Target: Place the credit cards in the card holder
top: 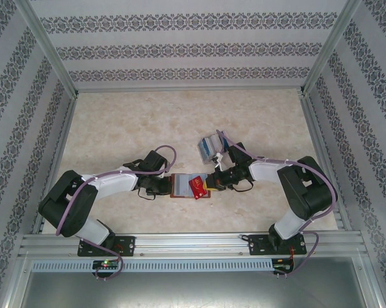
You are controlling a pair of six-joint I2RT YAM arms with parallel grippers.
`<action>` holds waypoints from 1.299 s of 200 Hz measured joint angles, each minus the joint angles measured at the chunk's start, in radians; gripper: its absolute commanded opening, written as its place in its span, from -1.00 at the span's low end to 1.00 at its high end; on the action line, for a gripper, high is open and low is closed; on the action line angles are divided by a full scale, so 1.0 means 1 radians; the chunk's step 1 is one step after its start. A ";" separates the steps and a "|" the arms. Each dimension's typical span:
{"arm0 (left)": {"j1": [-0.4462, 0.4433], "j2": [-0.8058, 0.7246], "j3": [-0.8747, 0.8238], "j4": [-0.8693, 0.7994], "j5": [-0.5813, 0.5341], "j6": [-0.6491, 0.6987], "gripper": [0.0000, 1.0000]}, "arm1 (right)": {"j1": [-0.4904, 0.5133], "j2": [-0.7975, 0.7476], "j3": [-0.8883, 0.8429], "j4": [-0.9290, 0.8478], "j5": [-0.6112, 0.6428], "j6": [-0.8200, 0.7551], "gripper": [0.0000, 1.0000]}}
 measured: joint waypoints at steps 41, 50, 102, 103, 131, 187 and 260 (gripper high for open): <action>0.000 0.000 0.000 0.000 0.000 0.000 -1.00 | 0.017 0.034 0.000 0.017 0.001 0.022 -1.00; 0.000 0.000 0.000 0.000 0.000 0.000 -1.00 | 0.020 0.044 0.001 0.020 0.001 0.025 -1.00; 0.000 0.000 0.000 0.000 -0.001 0.000 -1.00 | 0.023 0.067 0.002 0.043 0.010 0.079 -1.00; 0.000 0.000 0.000 0.000 -0.001 0.000 -1.00 | 0.023 0.067 0.002 0.044 0.011 0.081 -1.00; 0.000 0.000 0.000 0.000 -0.001 0.000 -1.00 | 0.033 0.067 0.002 0.065 0.035 0.123 -1.00; 0.000 0.000 0.000 0.000 -0.004 0.000 -1.00 | 0.043 0.047 0.002 0.095 0.100 0.195 -1.00; 0.000 0.000 0.000 0.000 -0.008 0.000 -1.00 | 0.087 -0.009 0.001 0.064 0.152 0.225 -1.00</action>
